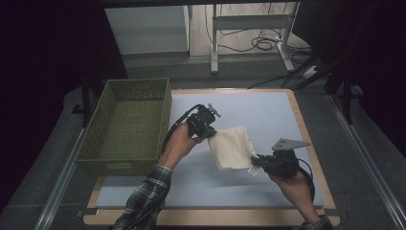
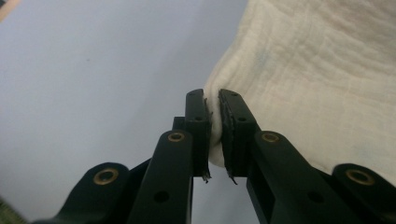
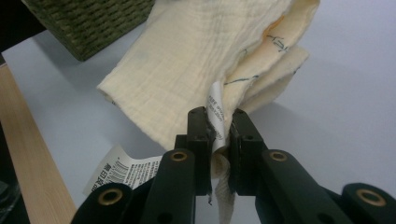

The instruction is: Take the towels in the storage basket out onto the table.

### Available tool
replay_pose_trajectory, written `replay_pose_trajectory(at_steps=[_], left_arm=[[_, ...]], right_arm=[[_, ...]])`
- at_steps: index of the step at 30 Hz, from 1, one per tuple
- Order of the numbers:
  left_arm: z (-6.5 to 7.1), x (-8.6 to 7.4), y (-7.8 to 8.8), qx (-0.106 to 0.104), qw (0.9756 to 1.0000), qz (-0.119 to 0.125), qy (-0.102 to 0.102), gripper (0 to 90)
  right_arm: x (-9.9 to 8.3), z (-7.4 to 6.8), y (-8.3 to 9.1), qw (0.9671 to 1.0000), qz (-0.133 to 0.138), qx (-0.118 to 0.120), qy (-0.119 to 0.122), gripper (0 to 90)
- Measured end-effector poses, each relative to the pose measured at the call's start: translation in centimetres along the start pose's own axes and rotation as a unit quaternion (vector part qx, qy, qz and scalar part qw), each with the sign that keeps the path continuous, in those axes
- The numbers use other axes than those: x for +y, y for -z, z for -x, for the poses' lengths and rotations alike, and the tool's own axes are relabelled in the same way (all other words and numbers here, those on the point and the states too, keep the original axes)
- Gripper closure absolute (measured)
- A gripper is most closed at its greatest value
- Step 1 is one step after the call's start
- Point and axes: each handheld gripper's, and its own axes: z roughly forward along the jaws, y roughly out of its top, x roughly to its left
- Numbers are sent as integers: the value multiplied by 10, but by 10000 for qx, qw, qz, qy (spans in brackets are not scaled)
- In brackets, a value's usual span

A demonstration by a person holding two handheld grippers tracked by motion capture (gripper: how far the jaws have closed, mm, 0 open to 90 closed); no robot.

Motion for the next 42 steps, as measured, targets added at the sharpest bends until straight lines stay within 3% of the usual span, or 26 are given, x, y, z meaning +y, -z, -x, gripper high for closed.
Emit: replay_pose_trajectory(at_steps=[20,31,42], left_arm=[[-31,-31,55,444,9987,-12,246,826],[-50,-49,93,725,9966,34,395,827],[-69,-72,115,961,9934,32,623,828]], right_arm=[[49,-31,-32,9990,87,270,344,806],[82,-49,-48,9976,169,454,495,805],[108,-67,-71,9962,206,547,652,805]])
